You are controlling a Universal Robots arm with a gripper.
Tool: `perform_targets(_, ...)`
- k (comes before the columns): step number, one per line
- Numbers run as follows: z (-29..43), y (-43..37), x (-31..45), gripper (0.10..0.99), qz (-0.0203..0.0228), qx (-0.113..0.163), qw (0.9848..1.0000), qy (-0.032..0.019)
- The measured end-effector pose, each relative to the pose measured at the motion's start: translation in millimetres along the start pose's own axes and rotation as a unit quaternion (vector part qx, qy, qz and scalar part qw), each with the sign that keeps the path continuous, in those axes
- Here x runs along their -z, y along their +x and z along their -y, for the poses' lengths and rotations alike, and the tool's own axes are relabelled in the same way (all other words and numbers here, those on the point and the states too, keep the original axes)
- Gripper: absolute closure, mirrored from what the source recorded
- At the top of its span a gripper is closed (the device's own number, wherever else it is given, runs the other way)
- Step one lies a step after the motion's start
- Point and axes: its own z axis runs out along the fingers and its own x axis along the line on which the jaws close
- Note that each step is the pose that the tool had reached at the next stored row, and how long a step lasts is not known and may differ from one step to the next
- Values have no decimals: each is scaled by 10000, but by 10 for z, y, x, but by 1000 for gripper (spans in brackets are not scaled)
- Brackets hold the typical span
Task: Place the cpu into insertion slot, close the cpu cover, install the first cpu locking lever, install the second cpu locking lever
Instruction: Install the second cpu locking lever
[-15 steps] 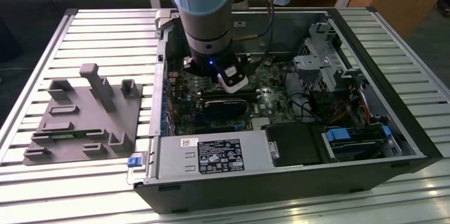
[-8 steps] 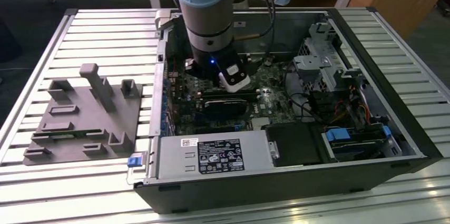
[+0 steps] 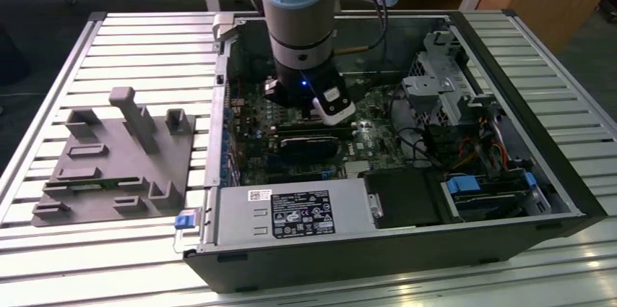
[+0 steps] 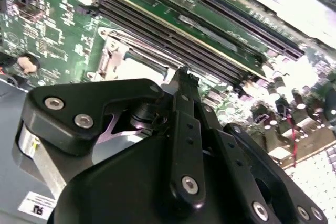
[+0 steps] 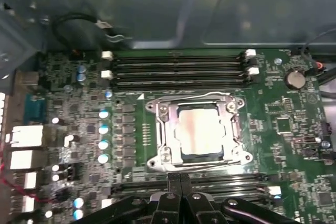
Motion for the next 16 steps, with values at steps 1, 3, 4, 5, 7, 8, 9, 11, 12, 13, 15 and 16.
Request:
perform_targets(1, -5, -19, -5, 980, 2, -5, 10000, 8)
perform_targets(3, -18, -54, -16, 980, 5, -11, 10000, 27)
perform_targets(4, -26, -70, -22, 980, 7, -13, 10000, 41)
perform_targets(5, -35, -85, -27, 980, 8, -14, 10000, 54)
perform_targets(7, -66, -105, -44, 980, 9, -14, 10000, 75)
perform_targets(8, -88, -113, -55, 980, 9, -14, 10000, 81)
perform_targets(9, -111, -120, -69, 980, 8, -14, 10000, 84)
perform_targets(11, -148, -137, -94, 980, 6, -11, 9999, 107)
perform_targets(12, -163, -145, -105, 980, 5, -10, 9999, 128)
perform_targets(13, -178, -154, -119, 980, 6, -8, 9999, 147)
perform_targets(15, -203, -170, -142, 980, 6, -4, 9998, 203)
perform_targets(16, -214, -179, -152, 980, 7, 0, 9997, 238)
